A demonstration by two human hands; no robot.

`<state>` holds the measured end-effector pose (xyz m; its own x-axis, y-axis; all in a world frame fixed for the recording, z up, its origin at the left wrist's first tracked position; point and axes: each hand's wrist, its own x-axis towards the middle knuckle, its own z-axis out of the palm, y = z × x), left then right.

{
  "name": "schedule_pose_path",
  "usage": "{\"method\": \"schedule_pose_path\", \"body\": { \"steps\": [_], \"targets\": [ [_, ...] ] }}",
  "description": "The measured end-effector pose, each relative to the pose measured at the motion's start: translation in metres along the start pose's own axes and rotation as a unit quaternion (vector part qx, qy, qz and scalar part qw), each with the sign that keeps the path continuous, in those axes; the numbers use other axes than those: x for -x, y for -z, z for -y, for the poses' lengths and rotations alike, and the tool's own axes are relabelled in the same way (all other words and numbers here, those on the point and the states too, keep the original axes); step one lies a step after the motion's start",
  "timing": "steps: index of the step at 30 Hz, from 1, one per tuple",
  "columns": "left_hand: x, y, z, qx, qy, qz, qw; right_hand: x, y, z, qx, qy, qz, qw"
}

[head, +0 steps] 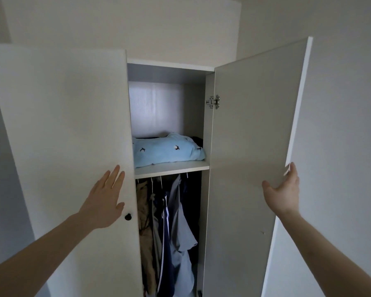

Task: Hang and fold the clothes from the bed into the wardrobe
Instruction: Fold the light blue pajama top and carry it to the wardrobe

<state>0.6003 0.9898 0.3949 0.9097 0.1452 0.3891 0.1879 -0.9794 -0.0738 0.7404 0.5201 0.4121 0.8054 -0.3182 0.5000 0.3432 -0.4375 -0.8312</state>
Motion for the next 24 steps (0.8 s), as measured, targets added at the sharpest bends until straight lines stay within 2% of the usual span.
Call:
{"method": "schedule_pose_path", "body": {
  "steps": [4, 7, 16, 24],
  "targets": [
    [-0.006, 0.001, 0.016, 0.012, 0.010, -0.001, 1.000, 0.009, -0.010, 0.005, -0.002, 0.012, -0.015, 1.000],
    [-0.012, 0.000, 0.023, 0.023, 0.009, -0.002, 1.000, 0.028, -0.019, 0.008, -0.045, 0.045, -0.007, 0.998],
    [-0.027, -0.003, 0.025, 0.027, -0.004, 0.009, 1.000, 0.078, -0.072, 0.037, -0.078, 0.121, 0.123, 0.982],
    [-0.033, -0.009, 0.029, 0.030, 0.008, 0.042, 0.999, 0.094, -0.132, 0.057, -0.008, 0.249, 0.220, 0.943]
  ]
}}
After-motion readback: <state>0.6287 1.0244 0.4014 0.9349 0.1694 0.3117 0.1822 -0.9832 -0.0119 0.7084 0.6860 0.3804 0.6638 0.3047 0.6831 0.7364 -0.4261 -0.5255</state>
